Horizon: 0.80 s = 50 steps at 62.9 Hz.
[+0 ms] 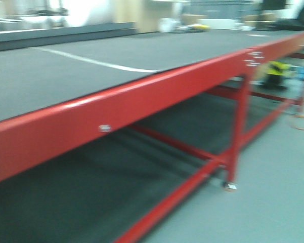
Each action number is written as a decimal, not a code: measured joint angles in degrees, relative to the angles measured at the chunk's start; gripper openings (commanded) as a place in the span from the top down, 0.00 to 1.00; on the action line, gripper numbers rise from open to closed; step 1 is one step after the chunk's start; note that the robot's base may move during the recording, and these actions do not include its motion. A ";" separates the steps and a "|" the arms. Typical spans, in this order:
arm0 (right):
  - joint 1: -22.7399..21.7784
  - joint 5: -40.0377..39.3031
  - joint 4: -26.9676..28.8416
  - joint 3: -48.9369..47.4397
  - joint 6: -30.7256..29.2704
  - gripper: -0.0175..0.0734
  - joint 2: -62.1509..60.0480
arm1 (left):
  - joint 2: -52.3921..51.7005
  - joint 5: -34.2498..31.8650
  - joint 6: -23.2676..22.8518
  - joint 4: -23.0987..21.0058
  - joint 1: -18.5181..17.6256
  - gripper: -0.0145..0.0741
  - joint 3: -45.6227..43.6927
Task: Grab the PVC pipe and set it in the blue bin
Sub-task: 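Drive the base away from the table past the red-framed table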
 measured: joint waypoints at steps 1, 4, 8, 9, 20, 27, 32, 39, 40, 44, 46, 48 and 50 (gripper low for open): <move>0.00 0.00 0.00 0.00 0.00 0.99 0.00 | 0.00 0.00 0.00 0.00 0.00 0.96 0.00; 0.00 0.00 0.00 0.00 0.00 0.99 0.00 | 0.00 0.00 0.00 0.00 0.00 0.96 0.00; 0.00 0.00 0.00 0.00 0.00 0.99 0.00 | 0.00 0.00 0.00 0.00 0.00 0.96 0.00; 0.00 0.00 0.00 0.00 0.00 0.99 0.00 | 0.00 0.00 0.00 0.00 0.00 0.96 0.00; 0.00 0.00 0.00 0.00 0.00 0.99 0.00 | 0.00 0.00 0.00 0.00 0.00 0.96 0.00; 0.00 0.00 0.00 0.00 0.00 0.99 0.00 | 0.00 0.00 0.00 0.00 0.00 0.96 0.00; 0.00 0.00 0.00 0.00 0.00 0.99 0.00 | 0.00 0.00 0.00 0.00 0.00 0.96 0.00; 0.00 0.00 0.00 0.00 0.00 0.99 0.00 | 0.00 0.00 0.00 0.00 0.00 0.96 0.00; 0.00 0.00 0.00 0.00 0.00 0.99 0.00 | 0.00 0.00 0.00 0.00 0.00 0.96 0.00; 0.00 0.00 0.00 0.00 0.00 0.99 0.00 | 0.00 0.00 0.00 0.00 0.00 0.96 0.00; 0.00 0.00 0.00 0.00 0.00 0.99 0.00 | 0.00 0.00 0.00 0.00 0.00 0.96 0.00; 0.00 0.00 0.00 0.00 0.00 0.99 0.00 | 0.00 0.00 0.00 0.00 0.00 0.96 0.00; 0.00 0.00 0.00 0.00 0.00 0.99 0.00 | 0.00 0.00 0.00 0.00 0.00 0.96 0.00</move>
